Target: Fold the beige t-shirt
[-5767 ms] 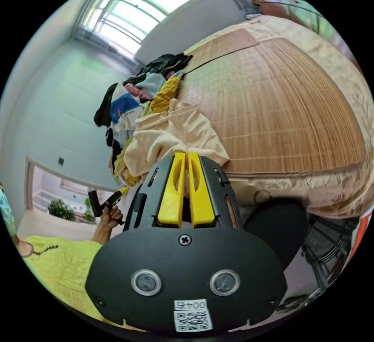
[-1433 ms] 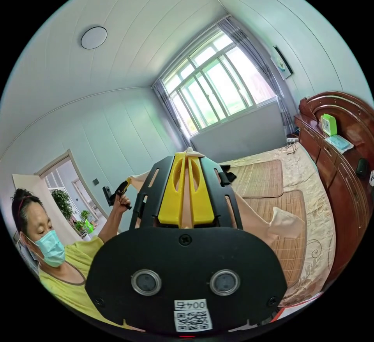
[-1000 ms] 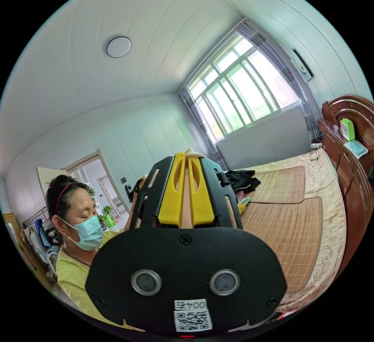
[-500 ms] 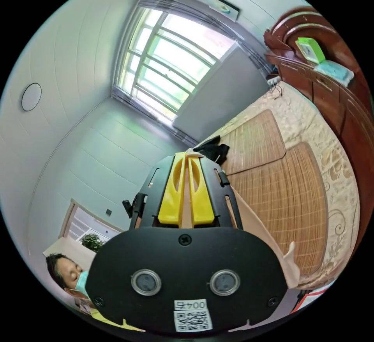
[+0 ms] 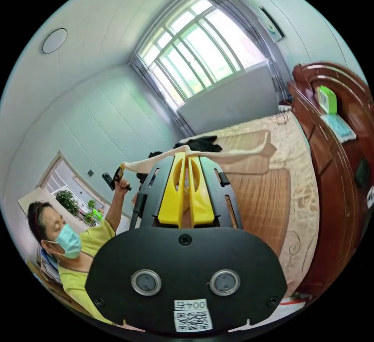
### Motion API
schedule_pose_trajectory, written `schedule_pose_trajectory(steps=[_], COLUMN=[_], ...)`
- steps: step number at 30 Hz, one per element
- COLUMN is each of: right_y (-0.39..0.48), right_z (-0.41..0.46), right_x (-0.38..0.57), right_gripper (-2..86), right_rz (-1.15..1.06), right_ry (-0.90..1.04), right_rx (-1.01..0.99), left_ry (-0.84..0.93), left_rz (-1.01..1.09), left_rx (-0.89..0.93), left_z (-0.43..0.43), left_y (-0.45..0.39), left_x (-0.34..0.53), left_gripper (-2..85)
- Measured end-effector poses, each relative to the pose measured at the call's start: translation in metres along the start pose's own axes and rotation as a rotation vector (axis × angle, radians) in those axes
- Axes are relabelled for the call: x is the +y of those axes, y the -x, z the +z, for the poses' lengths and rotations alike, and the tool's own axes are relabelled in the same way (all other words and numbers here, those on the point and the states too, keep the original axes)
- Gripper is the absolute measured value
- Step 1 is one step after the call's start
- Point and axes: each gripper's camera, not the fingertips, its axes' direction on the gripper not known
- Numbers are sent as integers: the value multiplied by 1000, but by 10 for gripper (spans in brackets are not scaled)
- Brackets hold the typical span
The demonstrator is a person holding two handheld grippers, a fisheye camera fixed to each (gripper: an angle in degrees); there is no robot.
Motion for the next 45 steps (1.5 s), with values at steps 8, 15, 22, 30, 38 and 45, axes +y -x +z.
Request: schedule_pose_trajectory(steps=[8,15,22,30,38,45], right_y=[-169,-235,-254,-270,-289,-275], right_z=[107,165,165,173,172,148], right_x=[163,256,278,292,321,349], right_gripper=[-5,-6,-5,-3,53,118], right_rz=[346,535,571,600,644,652], right_ry=[265,433,428,438,463,429], right_rx=[-32,68,120,156,233,404], left_ry=[432,728,802,826,959,911], left_rz=[-185,-178,-180,-157,-156,-123], left_rx=[-104,-119,-111,-123,-82,-166], left_z=[87,113,93,67,54,-18], left_y=[34,43,65,89,127,158], left_x=[360,513,565,612,644,627], left_gripper=[13,14,14,16,21,41])
